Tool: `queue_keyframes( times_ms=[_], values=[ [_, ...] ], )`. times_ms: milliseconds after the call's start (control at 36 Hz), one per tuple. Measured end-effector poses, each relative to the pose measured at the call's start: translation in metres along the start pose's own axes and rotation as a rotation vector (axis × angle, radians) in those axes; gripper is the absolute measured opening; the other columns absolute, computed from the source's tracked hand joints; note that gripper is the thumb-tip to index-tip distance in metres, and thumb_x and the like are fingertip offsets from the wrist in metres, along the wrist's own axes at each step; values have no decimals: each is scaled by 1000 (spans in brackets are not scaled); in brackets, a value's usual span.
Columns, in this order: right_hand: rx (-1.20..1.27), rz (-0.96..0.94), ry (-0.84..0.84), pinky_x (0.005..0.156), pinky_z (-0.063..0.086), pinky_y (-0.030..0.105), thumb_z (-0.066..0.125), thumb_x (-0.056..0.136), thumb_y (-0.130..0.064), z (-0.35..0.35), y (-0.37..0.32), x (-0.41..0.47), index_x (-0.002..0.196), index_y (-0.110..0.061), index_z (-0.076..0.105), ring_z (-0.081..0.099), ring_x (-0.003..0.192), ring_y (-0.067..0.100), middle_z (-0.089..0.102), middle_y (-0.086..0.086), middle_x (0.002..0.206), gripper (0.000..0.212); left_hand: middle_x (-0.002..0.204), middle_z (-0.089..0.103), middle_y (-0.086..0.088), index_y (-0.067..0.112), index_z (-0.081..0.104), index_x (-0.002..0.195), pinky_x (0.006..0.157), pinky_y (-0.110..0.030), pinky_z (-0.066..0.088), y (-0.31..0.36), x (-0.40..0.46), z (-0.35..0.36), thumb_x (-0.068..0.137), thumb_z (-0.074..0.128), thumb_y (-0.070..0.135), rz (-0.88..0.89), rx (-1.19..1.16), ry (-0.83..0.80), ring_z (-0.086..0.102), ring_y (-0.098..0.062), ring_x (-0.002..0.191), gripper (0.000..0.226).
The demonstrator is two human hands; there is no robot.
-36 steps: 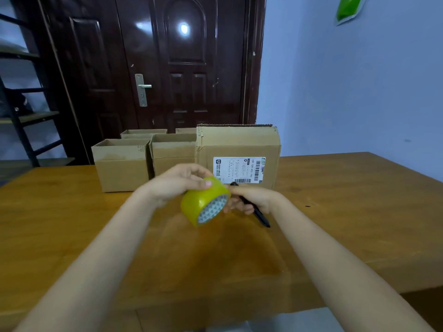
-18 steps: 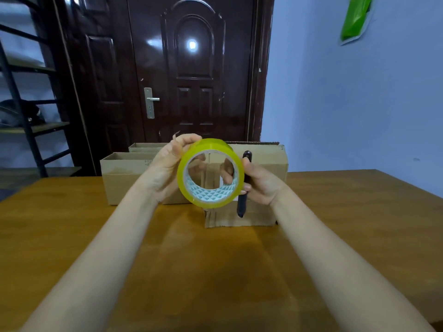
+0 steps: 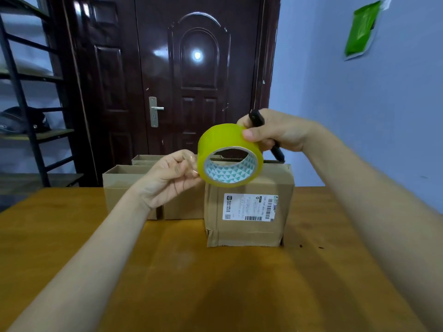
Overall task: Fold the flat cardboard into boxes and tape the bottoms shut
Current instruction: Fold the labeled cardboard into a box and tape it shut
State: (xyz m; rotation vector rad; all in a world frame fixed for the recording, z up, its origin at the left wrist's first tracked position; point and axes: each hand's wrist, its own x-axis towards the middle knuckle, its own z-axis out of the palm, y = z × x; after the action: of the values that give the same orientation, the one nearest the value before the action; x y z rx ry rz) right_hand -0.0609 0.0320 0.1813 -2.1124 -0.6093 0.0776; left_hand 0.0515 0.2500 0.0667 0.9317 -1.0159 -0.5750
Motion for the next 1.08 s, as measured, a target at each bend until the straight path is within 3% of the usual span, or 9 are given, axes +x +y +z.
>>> queue_keyframes(
  times_ms=[111,194,333,472,583,667,806,1000,1083],
  values=[
    [-214,46,22,45,20,17,76,61,-51,-21,-25,4,57,-26,63,29,44,4,41,-13,49,29,104,69,-15,0,62,109,82,-33,57,6,8,0,72,79,10,-43,-149,-54,68,-25,99,42],
    [-330,82,41,46,25,15,67,63,-50,-32,-38,7,56,-26,63,31,46,6,41,-12,50,26,109,63,-19,-5,48,120,89,-42,53,9,16,-1,72,72,14,-74,-286,-82,64,-34,105,57],
    [-463,134,20,46,28,14,71,64,-52,-46,-48,14,62,-23,63,34,49,7,43,-7,54,31,93,65,-17,3,59,94,71,-37,58,19,35,16,81,52,55,-167,-78,198,69,-26,80,54],
    [-534,221,26,45,28,17,69,72,-44,-58,-45,19,64,-13,55,32,49,10,40,-4,54,35,77,69,-11,6,57,89,71,-34,60,29,57,29,89,56,10,-214,176,304,71,-19,71,4],
    [-456,284,26,47,31,19,62,76,-47,-69,-34,16,69,-14,53,29,47,11,33,-3,52,35,79,72,-7,6,61,92,70,-38,60,39,75,30,93,52,4,-294,157,375,73,-20,76,9],
    [-350,313,7,47,31,20,63,77,-50,-77,-23,11,69,-19,60,26,44,9,32,-6,49,32,64,69,-9,2,57,82,64,-35,58,48,90,34,93,49,2,-402,53,440,71,-20,61,13],
    [-155,131,148,45,26,18,77,54,-70,-94,0,4,65,-17,53,25,45,10,29,0,51,59,67,67,-22,-8,55,82,53,-31,58,64,110,42,93,42,-7,-387,-224,480,70,-33,60,17],
    [-108,-4,354,48,29,15,79,49,-69,-103,23,-7,110,-14,63,38,53,3,52,-10,65,84,68,66,-24,-13,58,84,53,-32,58,61,129,52,95,38,-6,-350,-339,480,66,-44,67,24],
    [-175,-9,442,57,41,11,83,67,-33,-101,28,-9,117,-20,57,58,65,-5,63,-6,91,58,69,66,-22,-13,58,85,52,-30,57,53,138,54,95,38,-5,-346,-380,512,57,-41,83,23]
  ],
)
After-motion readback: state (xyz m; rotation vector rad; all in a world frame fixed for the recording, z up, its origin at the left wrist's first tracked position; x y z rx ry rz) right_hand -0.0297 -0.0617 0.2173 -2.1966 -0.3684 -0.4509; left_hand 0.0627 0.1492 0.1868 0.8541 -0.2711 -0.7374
